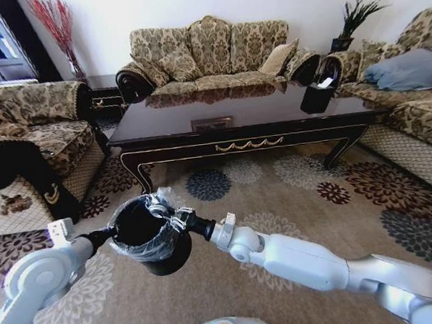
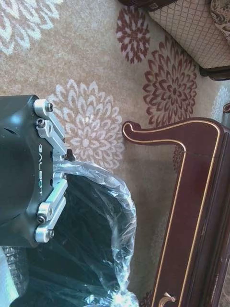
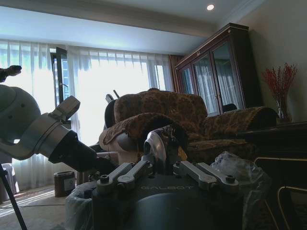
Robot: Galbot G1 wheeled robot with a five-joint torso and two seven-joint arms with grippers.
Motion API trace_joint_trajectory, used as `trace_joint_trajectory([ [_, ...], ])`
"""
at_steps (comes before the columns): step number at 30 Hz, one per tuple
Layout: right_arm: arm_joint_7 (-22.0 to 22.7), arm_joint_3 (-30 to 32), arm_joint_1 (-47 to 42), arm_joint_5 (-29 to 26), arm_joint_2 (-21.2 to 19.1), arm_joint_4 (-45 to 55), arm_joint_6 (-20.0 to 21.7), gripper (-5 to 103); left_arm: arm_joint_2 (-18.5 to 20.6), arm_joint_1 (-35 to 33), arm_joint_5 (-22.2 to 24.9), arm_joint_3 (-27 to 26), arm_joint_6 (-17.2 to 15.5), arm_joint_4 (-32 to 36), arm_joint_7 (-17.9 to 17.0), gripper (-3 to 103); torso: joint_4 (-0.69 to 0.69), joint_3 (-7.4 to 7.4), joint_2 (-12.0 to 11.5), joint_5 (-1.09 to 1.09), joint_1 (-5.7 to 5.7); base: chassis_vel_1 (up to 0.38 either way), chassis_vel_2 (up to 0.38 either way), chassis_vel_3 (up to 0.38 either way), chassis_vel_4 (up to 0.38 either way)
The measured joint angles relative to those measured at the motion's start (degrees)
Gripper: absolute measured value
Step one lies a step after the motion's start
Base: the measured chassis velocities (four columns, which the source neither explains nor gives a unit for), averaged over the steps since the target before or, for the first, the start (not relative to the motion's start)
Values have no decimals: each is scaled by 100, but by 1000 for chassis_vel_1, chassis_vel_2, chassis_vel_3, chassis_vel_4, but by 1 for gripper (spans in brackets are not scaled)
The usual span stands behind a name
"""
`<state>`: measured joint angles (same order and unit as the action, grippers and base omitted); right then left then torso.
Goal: Move to the front of the table and pick up the trash from the floor, then place it into the trash bin.
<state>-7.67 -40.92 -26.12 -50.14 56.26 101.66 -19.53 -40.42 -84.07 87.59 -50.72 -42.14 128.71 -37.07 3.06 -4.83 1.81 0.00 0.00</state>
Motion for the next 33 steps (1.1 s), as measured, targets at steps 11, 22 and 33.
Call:
trace_joint_trajectory([
  [11,0,64,-190,95,-155,145,61,51,-35,-28,-20,-76,0,-13,1,4,0,1,0,0,0,0,0,0,0],
  [22,578,843,-705,184,-386,171,187,90,-30,-116,-37,-403,0,-43,-7,4,0,0,0,1,0,0,0,0,0],
  [33,1545,1700,-1247,503,-587,-29,573,100,138,-124,157,-1014,1,-94,-20,4,-1,0,0,0,0,0,0,0,0],
])
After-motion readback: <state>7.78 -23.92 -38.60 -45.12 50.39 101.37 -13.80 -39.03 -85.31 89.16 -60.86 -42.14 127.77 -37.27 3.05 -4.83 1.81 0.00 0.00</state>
